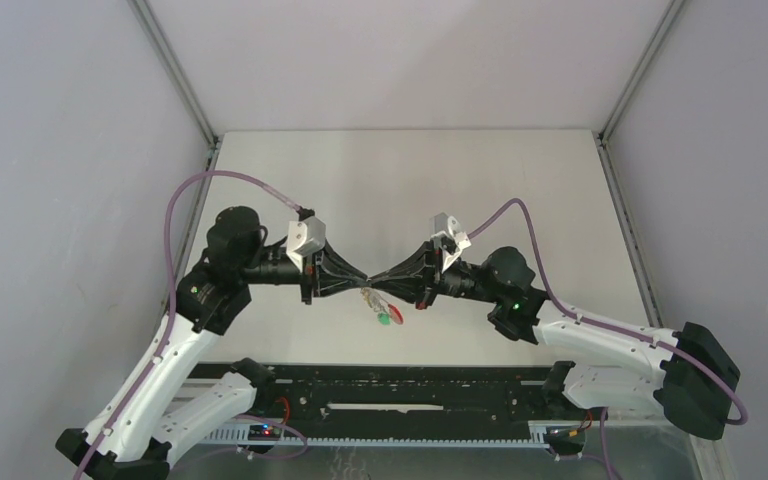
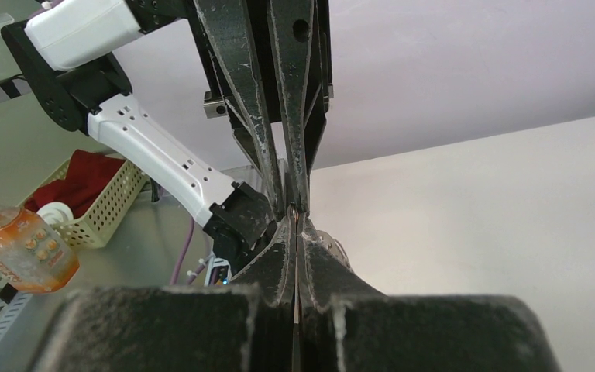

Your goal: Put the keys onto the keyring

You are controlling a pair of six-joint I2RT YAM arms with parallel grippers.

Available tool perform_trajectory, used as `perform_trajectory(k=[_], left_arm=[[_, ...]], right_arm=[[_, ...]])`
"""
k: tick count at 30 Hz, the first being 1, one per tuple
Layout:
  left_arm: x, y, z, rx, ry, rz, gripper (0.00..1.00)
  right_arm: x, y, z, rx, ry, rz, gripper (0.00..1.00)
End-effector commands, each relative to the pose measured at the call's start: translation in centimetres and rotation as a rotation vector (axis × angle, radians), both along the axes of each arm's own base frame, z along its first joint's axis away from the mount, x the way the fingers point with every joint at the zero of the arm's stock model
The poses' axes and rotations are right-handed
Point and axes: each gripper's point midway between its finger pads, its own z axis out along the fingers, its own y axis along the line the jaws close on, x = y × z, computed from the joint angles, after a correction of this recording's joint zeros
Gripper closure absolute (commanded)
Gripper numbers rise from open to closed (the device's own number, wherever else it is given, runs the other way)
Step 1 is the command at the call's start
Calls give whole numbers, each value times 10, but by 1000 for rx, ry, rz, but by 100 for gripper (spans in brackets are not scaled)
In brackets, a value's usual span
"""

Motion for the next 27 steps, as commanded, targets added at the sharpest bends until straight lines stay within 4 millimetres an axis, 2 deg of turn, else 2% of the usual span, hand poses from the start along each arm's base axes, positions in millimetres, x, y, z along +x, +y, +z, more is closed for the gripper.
perform_trajectory(k=[1,6,14,21,25,27], left_arm=[[-6,2,-11,28,12,-9,81],[-8,3,-9,23,15,-13,76],[-3,4,-14,39,4,12,85],[2,5,-22,72,17,36,76],[4,2,-13,41,5,34,86],[5,1,-9,26,8,39,85]], right_arm=[[5,-6,29,71,-63,-57,100],[4,-6,28,69,-62,-51,100],[1,-6,30,75,-68,-40,100],[1,-6,33,84,-77,-40,100],[-1,-5,32,85,-77,-29,100],[-1,-5,31,81,-76,-27,100]])
